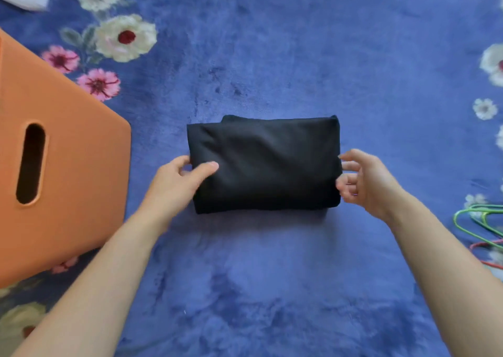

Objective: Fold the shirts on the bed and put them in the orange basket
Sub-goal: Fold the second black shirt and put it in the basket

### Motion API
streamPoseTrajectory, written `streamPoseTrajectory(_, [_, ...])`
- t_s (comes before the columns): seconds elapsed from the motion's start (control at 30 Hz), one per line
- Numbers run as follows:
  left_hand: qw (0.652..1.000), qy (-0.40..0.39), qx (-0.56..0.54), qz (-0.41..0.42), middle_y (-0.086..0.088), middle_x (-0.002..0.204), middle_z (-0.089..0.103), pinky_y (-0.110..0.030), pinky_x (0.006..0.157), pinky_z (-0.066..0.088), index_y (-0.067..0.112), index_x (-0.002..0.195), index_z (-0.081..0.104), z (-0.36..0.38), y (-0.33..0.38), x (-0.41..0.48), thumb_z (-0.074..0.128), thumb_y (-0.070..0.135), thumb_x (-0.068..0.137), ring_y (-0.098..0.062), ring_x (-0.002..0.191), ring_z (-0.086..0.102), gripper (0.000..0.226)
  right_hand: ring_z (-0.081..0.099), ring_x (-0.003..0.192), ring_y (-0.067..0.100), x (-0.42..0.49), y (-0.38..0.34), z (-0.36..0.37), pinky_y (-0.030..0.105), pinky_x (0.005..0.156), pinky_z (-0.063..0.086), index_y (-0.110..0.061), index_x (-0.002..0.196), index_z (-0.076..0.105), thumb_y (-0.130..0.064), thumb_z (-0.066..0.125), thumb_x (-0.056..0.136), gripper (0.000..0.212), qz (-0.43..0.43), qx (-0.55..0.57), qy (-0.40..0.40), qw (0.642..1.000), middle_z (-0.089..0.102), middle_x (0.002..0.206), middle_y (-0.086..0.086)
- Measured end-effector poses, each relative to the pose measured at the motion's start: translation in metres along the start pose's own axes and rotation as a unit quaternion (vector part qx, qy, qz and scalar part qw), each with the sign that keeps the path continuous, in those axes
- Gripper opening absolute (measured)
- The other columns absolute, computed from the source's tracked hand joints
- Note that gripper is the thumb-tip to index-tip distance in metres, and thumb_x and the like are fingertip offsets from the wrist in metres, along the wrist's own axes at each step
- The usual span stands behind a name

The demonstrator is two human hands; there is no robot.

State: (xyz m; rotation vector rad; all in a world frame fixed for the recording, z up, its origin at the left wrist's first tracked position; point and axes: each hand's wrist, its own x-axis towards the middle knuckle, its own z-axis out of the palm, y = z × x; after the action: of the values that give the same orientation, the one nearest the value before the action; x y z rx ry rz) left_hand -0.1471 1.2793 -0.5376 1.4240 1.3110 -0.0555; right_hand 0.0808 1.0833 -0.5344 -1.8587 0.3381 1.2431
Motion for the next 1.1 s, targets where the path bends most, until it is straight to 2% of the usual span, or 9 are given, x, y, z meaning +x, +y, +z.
streamPoseTrajectory(0.07, [0.989, 0.067, 0.111, 0.072, 0.003, 0.094, 0.055, -0.026, 0.071, 0.040, 0.027, 0.096, 0.060, 0.016, -0.005, 0.010, 0.061, 0.047, 0.086, -0.008, 0.083, 0.055, 0.023, 0.038, 0.054, 0.018, 0.015, 0.001, 0.006, 0.028, 0.055, 0.032, -0.006, 0.085, 0.056, -0.050, 0.057, 0.080, 0.043, -0.076, -0.101, 0.073, 0.989, 0.047, 0.055, 0.001])
streamPoseTrajectory(0.17, [0.989, 0.104, 0.017, 0.106, 0.016, 0.098, 0.059, -0.025, 0.081, 0.039, 0.024, 0.107, 0.056, 0.039, 0.000, 0.015, 0.044, 0.043, 0.097, -0.008, 0.097, 0.055, 0.025, 0.053, 0.080, 0.014, 0.025, -0.001, 0.025, 0.028, 0.071, 0.038, -0.016, 0.094, 0.062, -0.065, 0.058, 0.078, 0.052, -0.179, -0.119, 0.119, 0.969, 0.058, 0.089, -0.006])
streamPoseTrajectory(0.3, [0.957, 0.228, 0.033, 0.175, -0.003, 0.084, 0.061, -0.032, 0.075, 0.036, 0.011, 0.098, 0.056, 0.054, 0.014, 0.027, 0.031, 0.042, 0.101, -0.021, 0.083, 0.054, 0.040, 0.055, 0.083, 0.013, 0.036, -0.005, 0.045, 0.021, 0.063, 0.039, -0.014, 0.086, 0.053, -0.055, 0.061, 0.084, 0.041, -0.216, -0.111, 0.198, 0.950, 0.057, 0.083, -0.009])
streamPoseTrajectory(0.47, [0.963, 0.182, 0.161, 0.119, -0.004, 0.058, 0.043, -0.035, 0.061, 0.021, 0.016, 0.063, 0.028, 0.054, 0.013, 0.066, 0.036, 0.045, 0.099, -0.034, 0.071, 0.046, 0.047, 0.052, 0.090, 0.024, 0.052, 0.007, 0.048, 0.032, 0.069, 0.038, -0.010, 0.090, 0.047, -0.056, 0.053, 0.088, 0.047, -0.216, -0.134, 0.248, 0.935, 0.050, 0.075, -0.008])
streamPoseTrajectory(0.53, [0.962, 0.183, 0.178, 0.095, -0.010, 0.085, 0.059, -0.035, 0.067, 0.031, 0.019, 0.075, 0.045, 0.054, 0.011, 0.073, 0.039, 0.048, 0.097, -0.035, 0.090, 0.053, 0.037, 0.052, 0.089, 0.024, 0.058, 0.008, 0.048, 0.035, 0.073, 0.038, -0.010, 0.096, 0.048, -0.060, 0.049, 0.088, 0.050, -0.200, -0.134, 0.245, 0.939, 0.051, 0.078, -0.008])
streamPoseTrajectory(0.6, [0.959, 0.203, 0.166, 0.103, -0.007, 0.115, 0.056, -0.036, 0.083, 0.036, 0.020, 0.117, 0.049, 0.053, 0.011, 0.070, 0.044, 0.047, 0.094, -0.028, 0.107, 0.050, 0.036, 0.051, 0.090, 0.022, 0.058, 0.009, 0.043, 0.034, 0.075, 0.037, -0.011, 0.097, 0.047, -0.063, 0.045, 0.088, 0.052, -0.180, -0.116, 0.242, 0.946, 0.053, 0.086, -0.006])
streamPoseTrajectory(0.8, [0.991, 0.122, 0.031, -0.053, 0.000, 0.134, 0.048, -0.030, 0.097, 0.034, 0.015, 0.137, 0.039, 0.048, 0.006, 0.056, 0.051, 0.065, 0.084, -0.018, 0.124, 0.044, 0.074, 0.058, 0.089, 0.019, 0.051, 0.013, 0.022, 0.033, 0.076, 0.044, -0.012, 0.086, 0.061, -0.071, 0.052, 0.079, 0.060, -0.098, -0.147, 0.127, 0.976, 0.063, 0.092, -0.002])
streamPoseTrajectory(0.93, [0.988, 0.016, -0.097, -0.123, 0.003, 0.095, 0.070, -0.026, 0.069, 0.051, 0.017, 0.102, 0.066, 0.042, 0.001, 0.036, 0.067, 0.054, 0.079, -0.010, 0.085, 0.065, 0.044, 0.065, 0.093, 0.011, 0.038, 0.013, 0.013, 0.026, 0.079, 0.047, -0.020, 0.101, 0.068, -0.066, 0.063, 0.073, 0.054, -0.013, -0.071, -0.008, 0.997, 0.071, 0.098, -0.006])
streamPoseTrajectory(1.1, [0.950, -0.098, -0.200, -0.217, -0.006, 0.096, 0.074, -0.039, 0.081, 0.056, 0.016, 0.109, 0.069, 0.032, -0.016, -0.022, 0.075, 0.047, 0.072, -0.025, 0.091, 0.070, 0.048, 0.067, 0.103, 0.018, -0.006, 0.035, -0.001, 0.037, 0.097, 0.048, -0.025, 0.115, 0.066, -0.060, 0.070, 0.071, 0.056, 0.101, -0.005, -0.096, 0.990, 0.073, 0.105, -0.002])
